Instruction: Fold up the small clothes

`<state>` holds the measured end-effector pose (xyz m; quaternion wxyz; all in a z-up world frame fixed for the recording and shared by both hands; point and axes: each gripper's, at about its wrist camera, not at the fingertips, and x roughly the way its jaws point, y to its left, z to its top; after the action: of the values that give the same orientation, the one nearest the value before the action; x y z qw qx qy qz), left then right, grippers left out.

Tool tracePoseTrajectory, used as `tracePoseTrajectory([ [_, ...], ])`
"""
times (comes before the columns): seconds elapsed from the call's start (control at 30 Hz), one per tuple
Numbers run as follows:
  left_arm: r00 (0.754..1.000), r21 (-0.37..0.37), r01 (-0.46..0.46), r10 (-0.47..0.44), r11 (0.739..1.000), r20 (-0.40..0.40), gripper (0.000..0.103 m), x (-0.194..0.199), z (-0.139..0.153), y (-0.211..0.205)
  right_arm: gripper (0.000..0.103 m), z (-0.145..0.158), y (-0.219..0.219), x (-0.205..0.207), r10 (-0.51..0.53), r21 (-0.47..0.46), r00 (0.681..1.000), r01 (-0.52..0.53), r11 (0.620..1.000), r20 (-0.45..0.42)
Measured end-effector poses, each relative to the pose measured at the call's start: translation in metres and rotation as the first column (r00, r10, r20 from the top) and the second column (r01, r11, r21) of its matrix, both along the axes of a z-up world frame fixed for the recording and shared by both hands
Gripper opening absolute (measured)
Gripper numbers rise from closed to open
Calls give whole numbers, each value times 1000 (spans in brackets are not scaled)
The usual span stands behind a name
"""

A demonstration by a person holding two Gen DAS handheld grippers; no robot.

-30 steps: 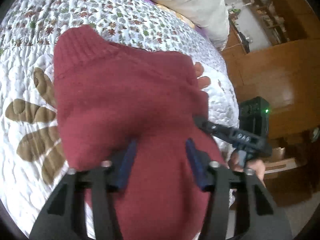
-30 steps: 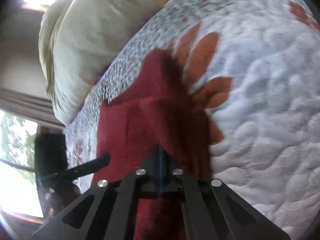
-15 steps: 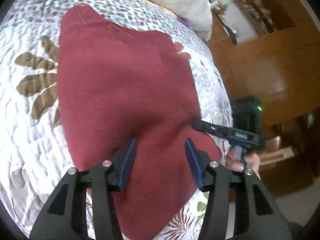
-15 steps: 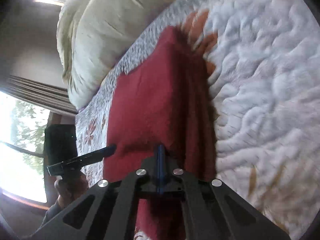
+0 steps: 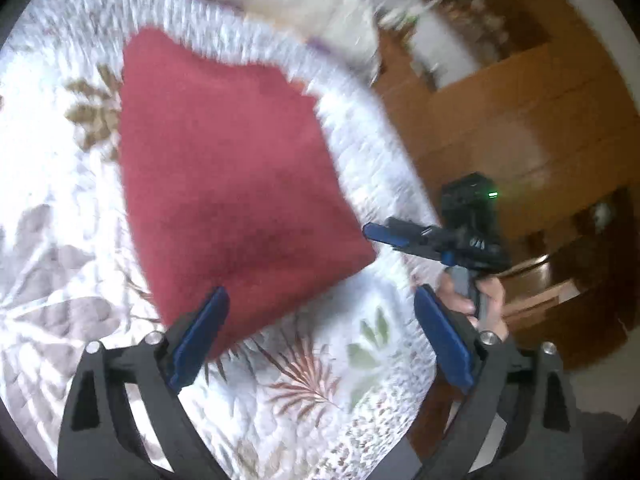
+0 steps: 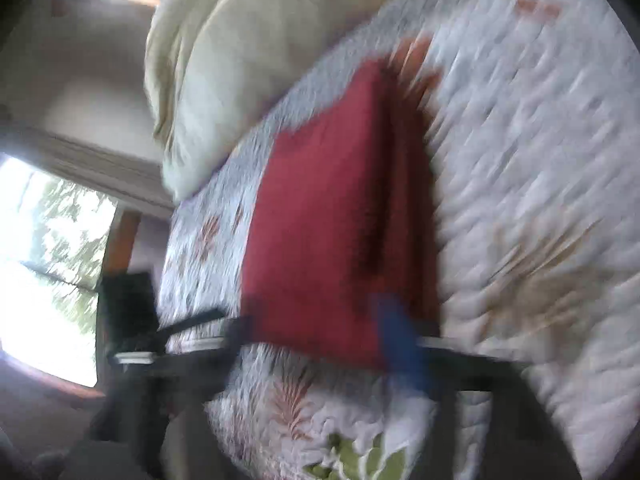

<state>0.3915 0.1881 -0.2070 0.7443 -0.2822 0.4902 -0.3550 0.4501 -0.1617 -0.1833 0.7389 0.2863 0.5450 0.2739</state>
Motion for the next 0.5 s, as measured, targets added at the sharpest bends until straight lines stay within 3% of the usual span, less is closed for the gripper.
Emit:
tracePoseTrajectory([
  [0.03,999,1,-45,45,999,-22,97,1,-5,13,91,4,-8,5,-25,-2,1000,25,1000,8],
  [0.17,974,10,-142,142,990,-176,97,17,-48,38,91,-9,-33,49,-58,90,993,67,994,-101],
  [0.27,947,-75,-174,146,982,-285,97,30,-82,41,91,-27,-33,76,-60,98,986,76,992,-154],
  [0.33,938,-107,-185,143,977,-315,97,37,-91,38,91,-42,-26,93,-55,79,983,69,994,-172],
  [0.5,945,-142,-129,79,981,-318,98,55,-98,12,92,-62,-1,124,-14,40,981,23,999,-192],
])
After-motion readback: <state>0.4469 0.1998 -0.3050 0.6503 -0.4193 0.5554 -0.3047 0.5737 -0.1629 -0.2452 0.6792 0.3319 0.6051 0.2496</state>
